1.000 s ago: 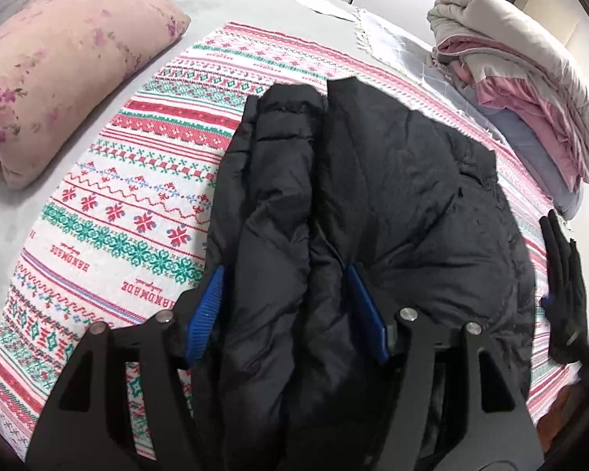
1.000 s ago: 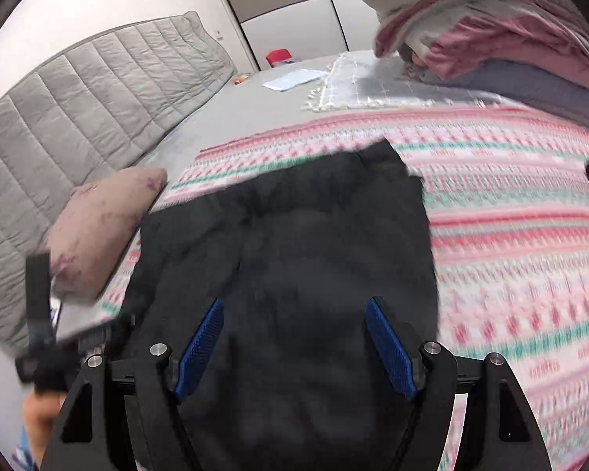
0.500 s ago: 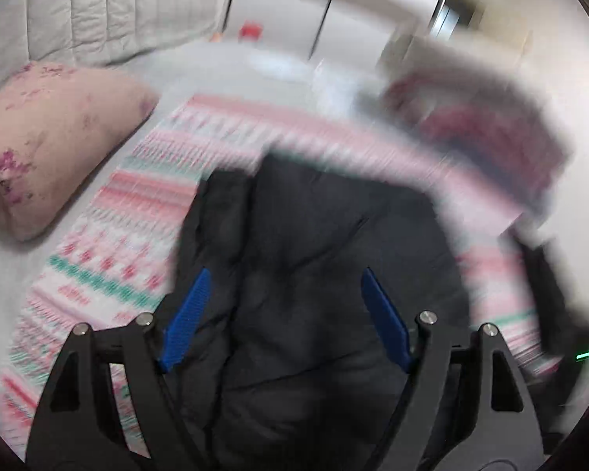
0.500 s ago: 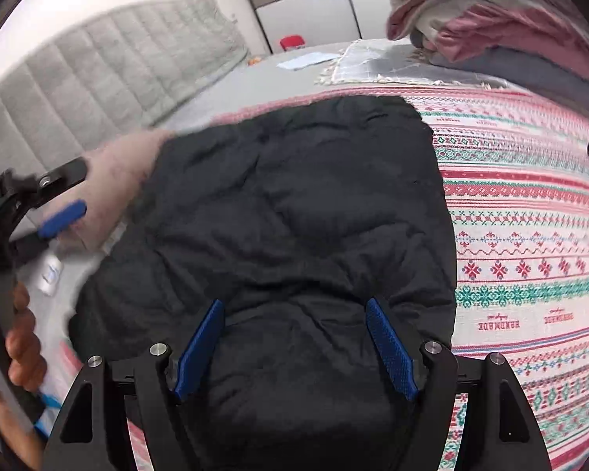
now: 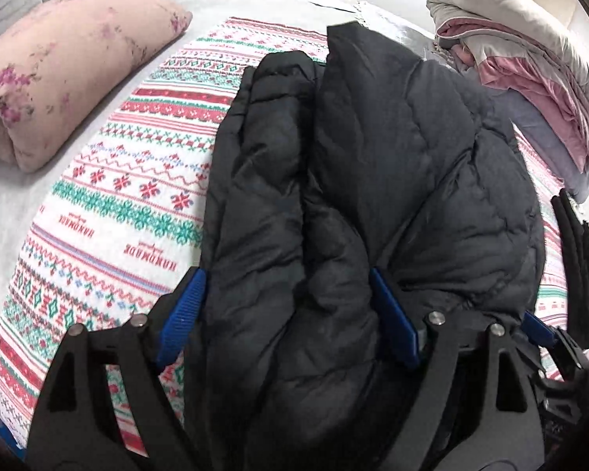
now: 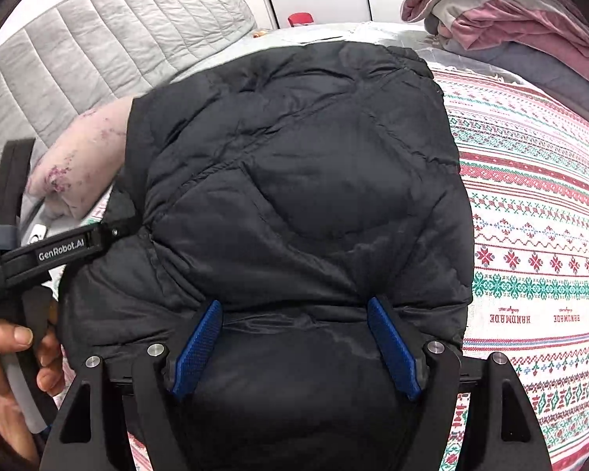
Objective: Fold large clothes
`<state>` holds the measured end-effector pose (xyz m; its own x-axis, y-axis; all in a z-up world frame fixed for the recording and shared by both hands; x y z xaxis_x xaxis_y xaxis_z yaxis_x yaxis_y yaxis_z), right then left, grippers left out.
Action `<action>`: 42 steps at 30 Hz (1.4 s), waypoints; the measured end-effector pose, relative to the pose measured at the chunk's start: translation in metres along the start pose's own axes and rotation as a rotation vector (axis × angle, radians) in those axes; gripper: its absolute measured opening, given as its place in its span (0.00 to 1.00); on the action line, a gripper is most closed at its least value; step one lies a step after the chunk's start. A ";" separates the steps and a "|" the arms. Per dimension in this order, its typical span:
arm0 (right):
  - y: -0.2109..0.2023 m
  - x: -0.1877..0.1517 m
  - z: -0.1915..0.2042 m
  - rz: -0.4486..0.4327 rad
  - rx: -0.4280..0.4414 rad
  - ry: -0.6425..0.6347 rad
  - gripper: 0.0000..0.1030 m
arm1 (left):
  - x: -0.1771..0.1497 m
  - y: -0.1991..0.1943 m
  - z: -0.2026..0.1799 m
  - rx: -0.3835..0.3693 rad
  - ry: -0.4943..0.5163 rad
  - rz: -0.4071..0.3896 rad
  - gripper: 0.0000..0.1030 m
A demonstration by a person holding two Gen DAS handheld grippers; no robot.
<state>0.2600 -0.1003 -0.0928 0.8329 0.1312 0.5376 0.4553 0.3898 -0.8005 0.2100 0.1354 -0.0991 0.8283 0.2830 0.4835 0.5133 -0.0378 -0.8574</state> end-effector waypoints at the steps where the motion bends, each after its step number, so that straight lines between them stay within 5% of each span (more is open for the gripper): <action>1: -0.001 0.001 -0.002 -0.003 0.008 0.008 0.77 | -0.001 -0.007 0.001 -0.012 0.000 -0.006 0.82; 7: 0.000 0.003 -0.001 -0.009 0.012 0.021 0.79 | -0.021 -0.024 -0.001 0.006 0.103 -0.034 0.82; 13: 0.004 0.004 -0.002 0.006 0.023 0.022 0.80 | -0.039 -0.033 0.036 -0.121 -0.053 0.033 0.82; 18: 0.001 0.006 -0.001 0.001 0.025 0.031 0.81 | -0.055 -0.044 0.030 -0.032 0.044 -0.015 0.83; 22: 0.010 0.004 0.000 0.026 0.014 0.033 0.81 | -0.060 -0.010 0.038 -0.072 -0.010 0.075 0.89; 27: 0.013 0.003 0.002 0.028 0.004 0.019 0.81 | -0.058 -0.008 0.039 -0.086 -0.004 0.092 0.89; 31: 0.004 0.005 -0.002 -0.003 0.033 0.027 0.81 | -0.047 -0.025 0.053 -0.183 -0.103 0.088 0.88; 36: -0.022 0.015 -0.030 -0.095 0.168 0.188 0.81 | -0.030 -0.051 0.035 -0.458 -0.135 0.012 0.88; 42: -0.036 0.010 -0.093 -0.152 0.156 0.403 0.81 | -0.007 -0.010 0.007 -0.341 -0.124 0.114 0.89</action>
Point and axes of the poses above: each gripper's, at about its wrist camera, not at the fingertips, and y roughly the way its jaws point, z to its left, x to its top, the point moved 2 cm from there along y, roughly the way its jaws point, and after that the axes turned 1 degree about z, right-handed, at the moved point
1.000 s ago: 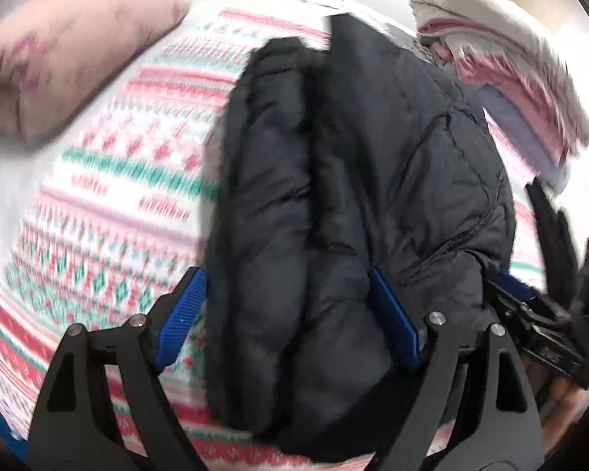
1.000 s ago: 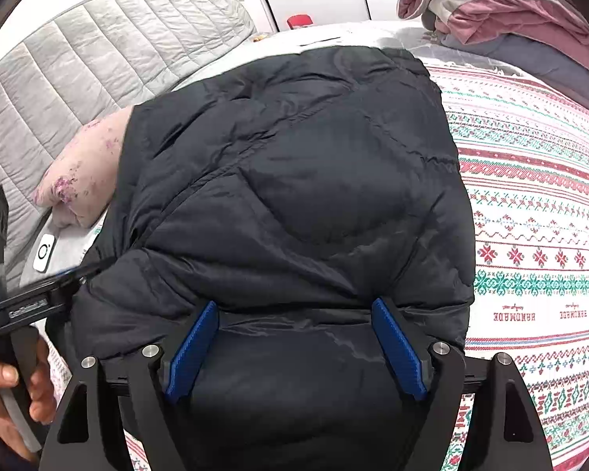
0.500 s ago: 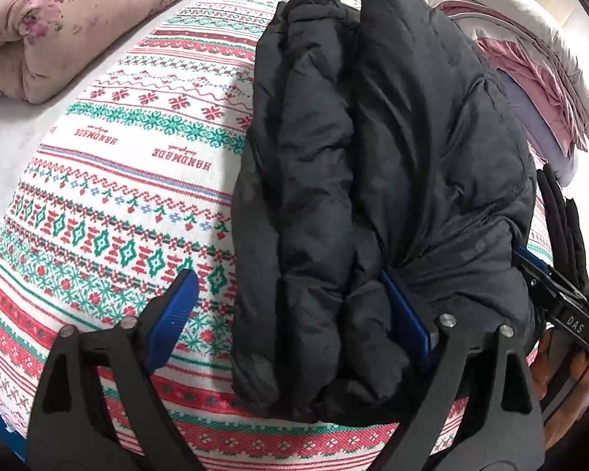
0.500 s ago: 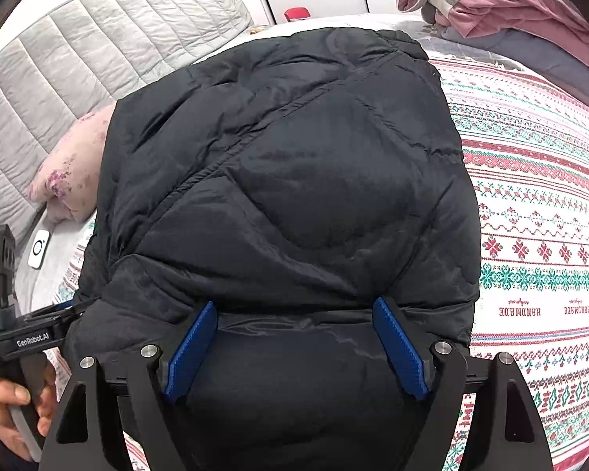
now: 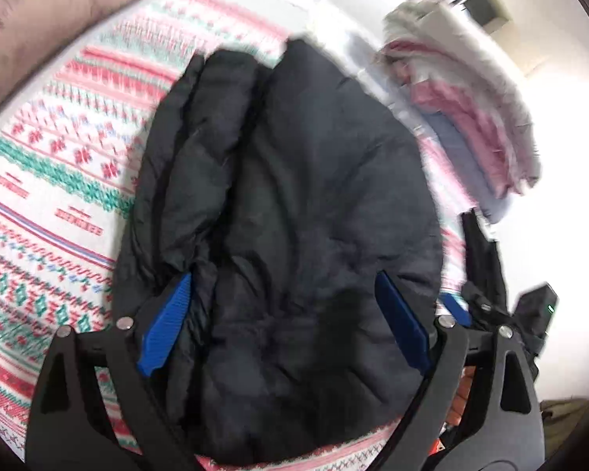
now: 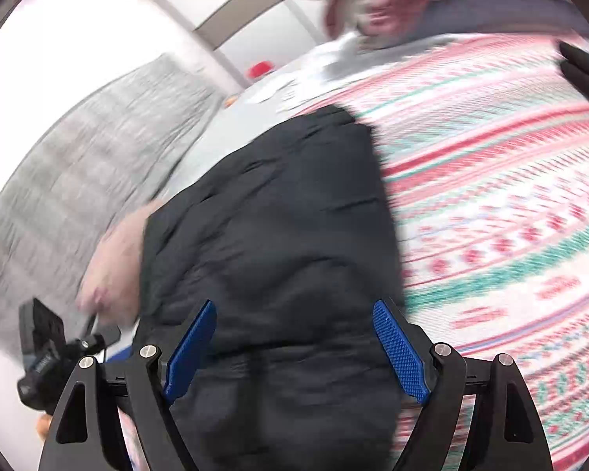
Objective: Fold large clothes
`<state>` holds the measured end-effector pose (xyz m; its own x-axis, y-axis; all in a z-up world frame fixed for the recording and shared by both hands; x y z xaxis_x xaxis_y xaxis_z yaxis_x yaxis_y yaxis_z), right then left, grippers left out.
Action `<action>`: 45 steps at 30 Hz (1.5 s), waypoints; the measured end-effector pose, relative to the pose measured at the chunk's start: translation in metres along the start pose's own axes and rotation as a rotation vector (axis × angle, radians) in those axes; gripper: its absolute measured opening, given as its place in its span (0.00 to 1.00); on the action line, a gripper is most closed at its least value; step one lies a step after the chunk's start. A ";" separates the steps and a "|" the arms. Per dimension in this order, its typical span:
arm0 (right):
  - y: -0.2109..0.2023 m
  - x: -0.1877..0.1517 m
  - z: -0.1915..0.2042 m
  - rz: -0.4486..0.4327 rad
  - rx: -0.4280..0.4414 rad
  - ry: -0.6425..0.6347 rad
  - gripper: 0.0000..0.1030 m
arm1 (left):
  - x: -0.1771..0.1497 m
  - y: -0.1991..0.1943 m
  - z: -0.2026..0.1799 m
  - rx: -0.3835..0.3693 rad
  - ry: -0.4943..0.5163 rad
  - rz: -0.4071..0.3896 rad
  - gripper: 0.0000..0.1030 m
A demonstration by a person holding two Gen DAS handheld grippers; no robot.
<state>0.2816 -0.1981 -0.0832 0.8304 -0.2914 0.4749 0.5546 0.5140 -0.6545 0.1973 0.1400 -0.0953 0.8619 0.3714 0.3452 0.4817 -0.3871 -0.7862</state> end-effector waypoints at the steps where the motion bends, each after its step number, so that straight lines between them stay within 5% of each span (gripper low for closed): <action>1: 0.000 0.001 -0.009 0.004 -0.008 0.023 0.81 | 0.003 0.007 0.003 0.023 -0.013 0.010 0.89; 6: 0.022 0.003 -0.038 0.092 0.047 0.119 0.81 | 0.001 0.021 -0.003 0.057 0.039 0.013 0.93; 13: 0.057 0.000 -0.036 0.198 0.173 0.165 0.81 | 0.002 0.018 0.016 -0.007 -0.007 0.020 0.93; 19: 0.061 -0.004 -0.028 0.196 0.165 0.150 0.81 | 0.004 -0.001 0.025 0.049 -0.032 -0.046 0.93; 23: 0.070 -0.006 -0.018 0.202 0.168 0.141 0.82 | 0.003 0.013 0.025 0.067 -0.017 -0.009 0.93; 33: 0.074 -0.009 -0.010 0.205 0.162 0.111 0.82 | 0.003 0.024 0.029 0.001 -0.075 0.000 0.95; 45: 0.074 -0.015 0.024 0.156 0.048 -0.045 0.74 | 0.004 0.033 0.015 0.030 -0.055 -0.022 0.97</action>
Point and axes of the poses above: each gripper's, at about its wrist camera, not at the fingertips, and y roughly the way its jaws point, z to its left, x to its top, the point moved 2 cm from there along y, roughly the way its jaws point, and after that the axes turned 1 degree about z, right-handed, at the moved point
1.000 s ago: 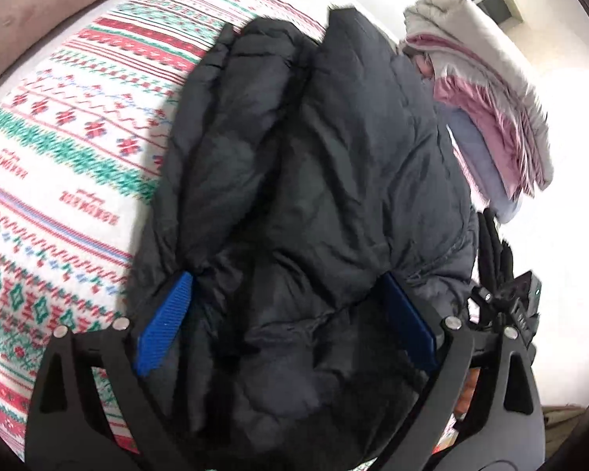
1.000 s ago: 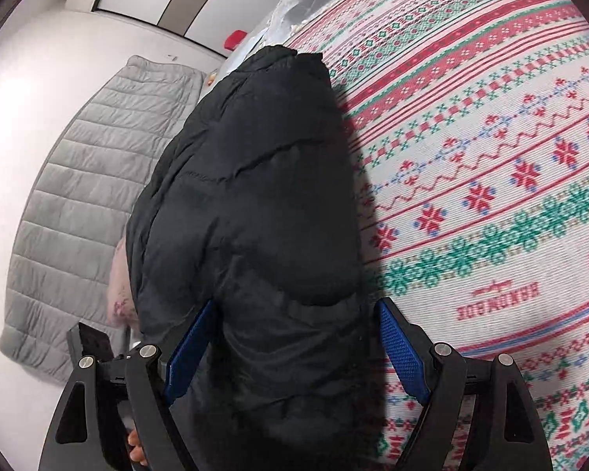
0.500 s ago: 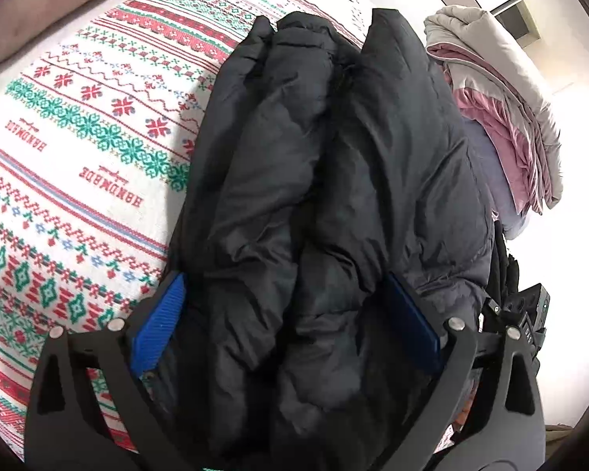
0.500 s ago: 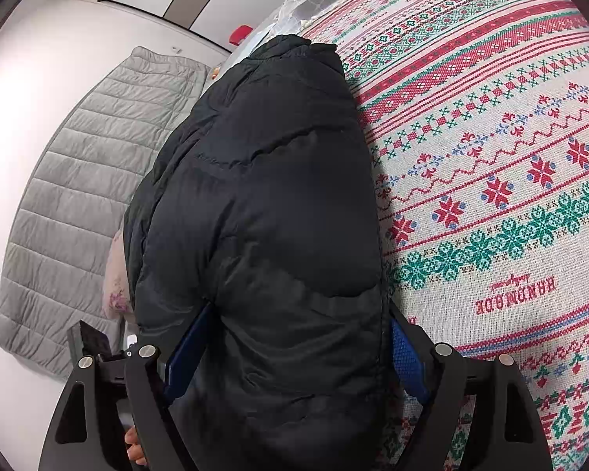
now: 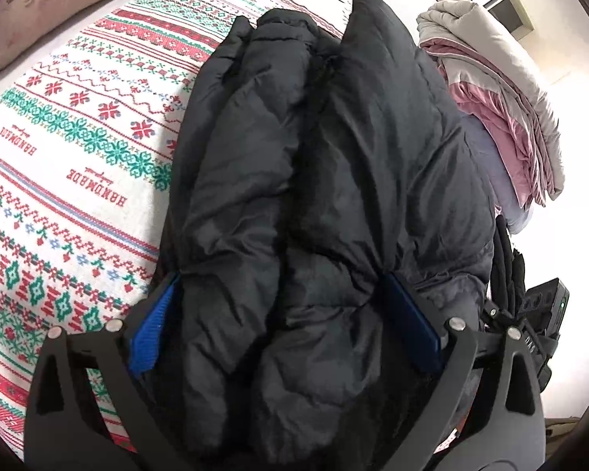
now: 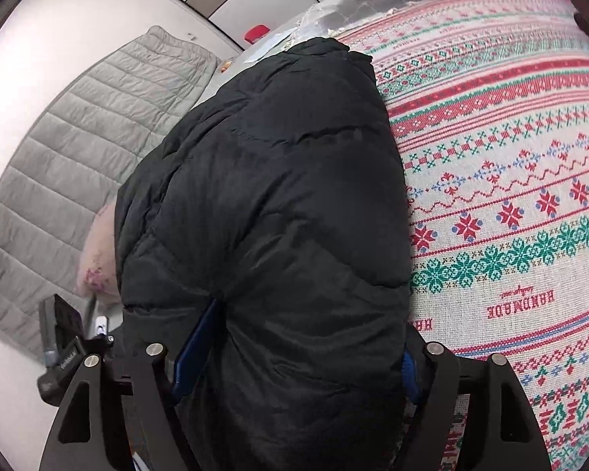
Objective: Fold large clothes
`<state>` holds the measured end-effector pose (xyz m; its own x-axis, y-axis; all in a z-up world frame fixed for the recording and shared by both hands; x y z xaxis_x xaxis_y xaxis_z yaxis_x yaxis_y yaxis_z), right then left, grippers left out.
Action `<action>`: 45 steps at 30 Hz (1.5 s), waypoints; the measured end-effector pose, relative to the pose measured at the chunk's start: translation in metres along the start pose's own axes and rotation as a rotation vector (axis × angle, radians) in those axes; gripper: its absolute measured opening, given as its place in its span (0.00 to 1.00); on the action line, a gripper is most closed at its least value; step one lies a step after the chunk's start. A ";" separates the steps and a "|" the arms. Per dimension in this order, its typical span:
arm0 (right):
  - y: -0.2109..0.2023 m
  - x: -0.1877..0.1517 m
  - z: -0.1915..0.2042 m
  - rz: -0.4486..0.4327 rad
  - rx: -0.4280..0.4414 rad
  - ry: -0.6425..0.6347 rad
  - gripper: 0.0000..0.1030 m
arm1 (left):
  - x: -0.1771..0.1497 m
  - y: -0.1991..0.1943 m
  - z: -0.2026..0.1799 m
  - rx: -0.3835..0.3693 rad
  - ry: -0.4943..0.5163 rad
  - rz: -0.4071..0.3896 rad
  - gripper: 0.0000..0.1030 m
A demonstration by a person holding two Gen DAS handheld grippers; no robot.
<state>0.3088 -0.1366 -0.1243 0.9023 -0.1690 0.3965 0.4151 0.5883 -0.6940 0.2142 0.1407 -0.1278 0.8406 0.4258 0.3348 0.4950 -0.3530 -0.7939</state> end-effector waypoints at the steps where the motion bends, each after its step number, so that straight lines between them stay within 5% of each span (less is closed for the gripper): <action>1: 0.000 0.000 0.003 -0.003 -0.015 -0.013 0.74 | 0.000 0.001 0.000 0.001 0.003 0.000 0.98; 12: 0.003 -0.004 0.007 -0.007 -0.053 -0.047 0.73 | 0.003 0.009 -0.003 0.008 0.004 -0.012 0.99; 20: 0.004 -0.006 0.018 -0.018 -0.079 -0.085 0.68 | 0.000 0.005 -0.007 0.015 0.008 -0.050 0.83; 32: 0.002 -0.008 0.021 -0.021 -0.083 -0.103 0.58 | 0.005 0.010 0.000 -0.014 -0.035 -0.049 0.87; 39: -0.013 -0.011 0.040 -0.082 -0.118 -0.178 0.38 | -0.003 -0.005 -0.013 0.006 -0.003 -0.121 0.39; 45: -0.022 -0.016 0.051 -0.117 -0.131 -0.224 0.32 | -0.005 -0.009 -0.010 -0.004 0.001 -0.126 0.33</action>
Point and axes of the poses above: each gripper's, at about its wrist camera, not at the fingertips, and y roughly the way its jaws point, z to its left, x to its top, the point moved 2 cm from there along y, roughly the way its jaws point, and after that the axes turned 1 degree about z, right-handed, at the moved point
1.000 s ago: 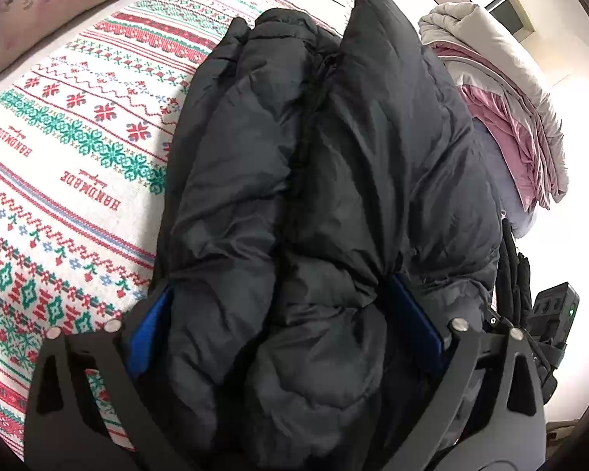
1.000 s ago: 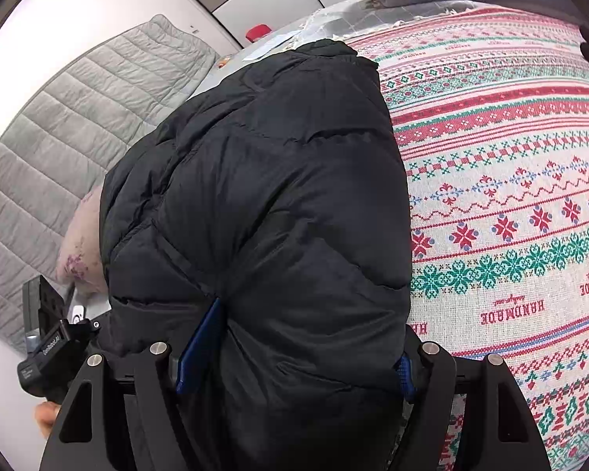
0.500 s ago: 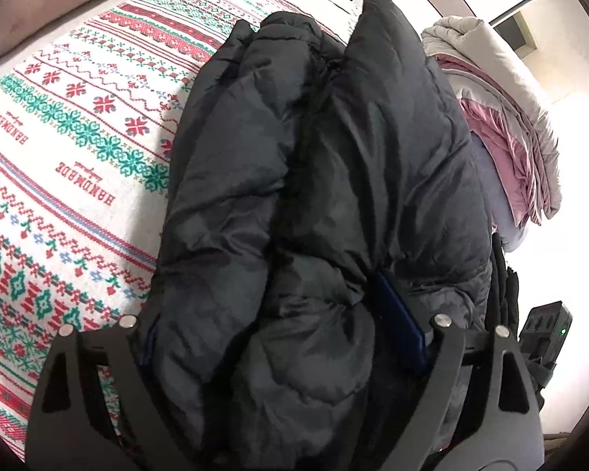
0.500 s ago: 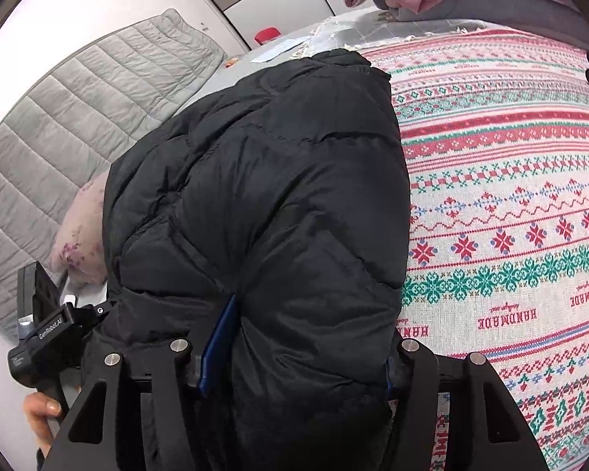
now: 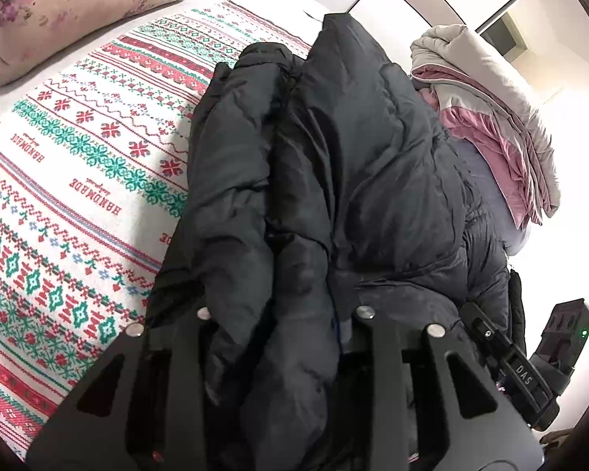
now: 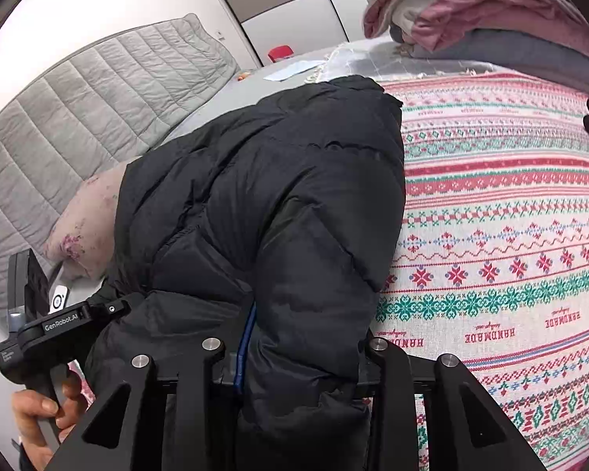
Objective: Fold large clothes
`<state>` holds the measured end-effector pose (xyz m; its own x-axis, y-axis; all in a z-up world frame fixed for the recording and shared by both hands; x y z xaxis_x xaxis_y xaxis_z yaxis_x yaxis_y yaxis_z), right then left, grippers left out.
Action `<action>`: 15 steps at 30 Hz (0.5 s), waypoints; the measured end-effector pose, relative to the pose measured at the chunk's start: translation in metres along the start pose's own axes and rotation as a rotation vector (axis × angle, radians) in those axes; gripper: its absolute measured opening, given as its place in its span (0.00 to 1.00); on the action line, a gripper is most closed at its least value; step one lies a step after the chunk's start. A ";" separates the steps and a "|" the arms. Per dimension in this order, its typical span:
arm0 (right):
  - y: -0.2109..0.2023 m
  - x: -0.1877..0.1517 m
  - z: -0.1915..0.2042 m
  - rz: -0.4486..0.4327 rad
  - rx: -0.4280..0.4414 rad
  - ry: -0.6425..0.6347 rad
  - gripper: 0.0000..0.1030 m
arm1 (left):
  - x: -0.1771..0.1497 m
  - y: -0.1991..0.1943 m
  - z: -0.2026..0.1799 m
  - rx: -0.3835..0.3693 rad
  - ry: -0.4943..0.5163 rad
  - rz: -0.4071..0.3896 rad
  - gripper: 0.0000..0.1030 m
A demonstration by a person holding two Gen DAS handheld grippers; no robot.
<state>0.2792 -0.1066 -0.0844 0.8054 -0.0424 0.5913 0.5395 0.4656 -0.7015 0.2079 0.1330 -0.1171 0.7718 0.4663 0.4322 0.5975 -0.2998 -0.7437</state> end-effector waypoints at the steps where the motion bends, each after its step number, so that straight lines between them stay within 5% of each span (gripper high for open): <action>1: -0.002 -0.001 0.001 -0.006 0.003 -0.001 0.31 | 0.000 0.000 0.001 -0.001 0.000 0.002 0.33; 7: -0.003 -0.003 -0.005 0.004 0.010 0.019 0.31 | 0.003 0.010 0.007 -0.022 -0.054 0.057 0.60; 15: 0.005 -0.003 -0.023 0.045 0.032 0.099 0.36 | 0.006 0.020 0.007 -0.061 -0.080 0.080 0.75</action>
<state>0.2848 -0.1250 -0.0987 0.8499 -0.1074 0.5159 0.4954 0.4967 -0.7126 0.2231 0.1363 -0.1329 0.7995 0.5028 0.3287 0.5485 -0.3878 -0.7408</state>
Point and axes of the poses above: each gripper's, at about its wrist camera, not at the fingertips, and y roughly the way its jaws point, z to its left, x to its top, the point moved 2 cm from there along y, roughly the way its jaws point, and after that the axes turned 1 degree about z, right-handed, at the moved point
